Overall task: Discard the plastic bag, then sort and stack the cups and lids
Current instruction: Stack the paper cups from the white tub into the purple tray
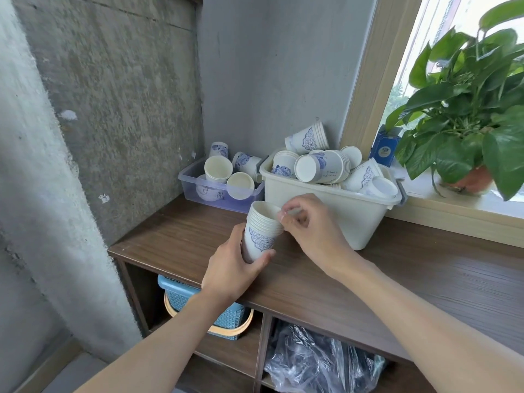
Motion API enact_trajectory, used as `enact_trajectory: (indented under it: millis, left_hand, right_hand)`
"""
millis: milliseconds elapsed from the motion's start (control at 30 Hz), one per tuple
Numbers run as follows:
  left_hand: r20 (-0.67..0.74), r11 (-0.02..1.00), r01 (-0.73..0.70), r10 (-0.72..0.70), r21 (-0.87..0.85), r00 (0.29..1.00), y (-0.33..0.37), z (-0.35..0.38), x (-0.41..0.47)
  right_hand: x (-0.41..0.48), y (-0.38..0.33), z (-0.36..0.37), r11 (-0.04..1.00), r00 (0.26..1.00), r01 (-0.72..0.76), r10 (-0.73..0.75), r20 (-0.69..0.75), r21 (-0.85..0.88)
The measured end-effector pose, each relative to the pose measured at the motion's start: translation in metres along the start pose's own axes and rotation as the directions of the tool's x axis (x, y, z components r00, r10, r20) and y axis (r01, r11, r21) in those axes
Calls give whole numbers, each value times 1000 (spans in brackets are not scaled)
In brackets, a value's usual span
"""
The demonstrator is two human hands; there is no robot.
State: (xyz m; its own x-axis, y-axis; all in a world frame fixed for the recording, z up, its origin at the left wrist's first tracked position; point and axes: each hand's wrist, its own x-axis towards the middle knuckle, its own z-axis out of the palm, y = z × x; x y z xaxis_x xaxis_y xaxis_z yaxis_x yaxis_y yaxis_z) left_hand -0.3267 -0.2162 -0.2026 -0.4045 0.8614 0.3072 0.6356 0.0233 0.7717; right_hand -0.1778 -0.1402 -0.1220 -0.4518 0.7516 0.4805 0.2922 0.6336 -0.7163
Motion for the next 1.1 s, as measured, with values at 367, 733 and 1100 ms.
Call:
enact_trajectory:
  millis: [367, 733, 1100]
  left_hand:
    - [5, 1000, 21, -21, -17, 1000, -2, 0, 1]
    - [-9, 1000, -9, 9, -21, 1000, -4, 1, 2]
    - [-1, 999, 12, -12, -41, 1000, -3, 1, 2]
  right_hand:
    - [58, 3, -46, 871, 925, -281, 133, -355, -404]
    - [75, 16, -42, 863, 930, -298, 167, -327, -407]
    - [78, 18, -44, 867, 929, -337, 244, -277, -367]
